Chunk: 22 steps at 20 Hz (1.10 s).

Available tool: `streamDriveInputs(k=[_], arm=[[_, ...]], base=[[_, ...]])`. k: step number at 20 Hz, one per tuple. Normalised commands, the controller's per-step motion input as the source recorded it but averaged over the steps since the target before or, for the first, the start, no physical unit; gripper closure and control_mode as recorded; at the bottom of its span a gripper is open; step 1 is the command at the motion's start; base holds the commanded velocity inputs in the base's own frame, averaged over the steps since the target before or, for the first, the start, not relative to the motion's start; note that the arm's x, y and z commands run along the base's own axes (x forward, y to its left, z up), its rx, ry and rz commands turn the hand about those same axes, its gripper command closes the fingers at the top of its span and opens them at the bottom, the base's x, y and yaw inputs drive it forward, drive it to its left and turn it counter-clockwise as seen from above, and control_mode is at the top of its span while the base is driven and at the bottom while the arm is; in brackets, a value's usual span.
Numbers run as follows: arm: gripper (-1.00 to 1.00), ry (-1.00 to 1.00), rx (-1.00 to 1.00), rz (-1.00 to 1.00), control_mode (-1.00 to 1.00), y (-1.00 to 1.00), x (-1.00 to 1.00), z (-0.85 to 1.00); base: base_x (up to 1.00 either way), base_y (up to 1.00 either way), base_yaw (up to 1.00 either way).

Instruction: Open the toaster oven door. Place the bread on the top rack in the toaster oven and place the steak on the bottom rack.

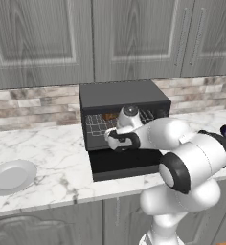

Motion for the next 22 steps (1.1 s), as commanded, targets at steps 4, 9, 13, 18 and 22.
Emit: streamDriveInputs(k=[4, 9, 13, 18, 22], arm=[[-1.0, 0.0, 0.0, 0.0, -1.0, -0.13, 0.27, 0.0], [-1.0, 0.0, 0.0, -0.02, -1.0, 0.0, 0.25, -0.26], [-1.0, 0.0, 0.0, -0.13, -1.0, 0.0, 0.21, -0.22], [-1.0, 0.0, 0.0, -0.17, -1.0, 0.0, 0.38, -0.03], [-1.0, 0.0, 0.0, -0.08, -1.0, 0.05, 0.39, -0.22]], base=[[0.0, 0.0, 0.0], [0.0, 0.0, 0.0], [0.0, 0.0, 0.0], [0.0, 0.0, 0.0], [0.0, 0.0, 0.0]])
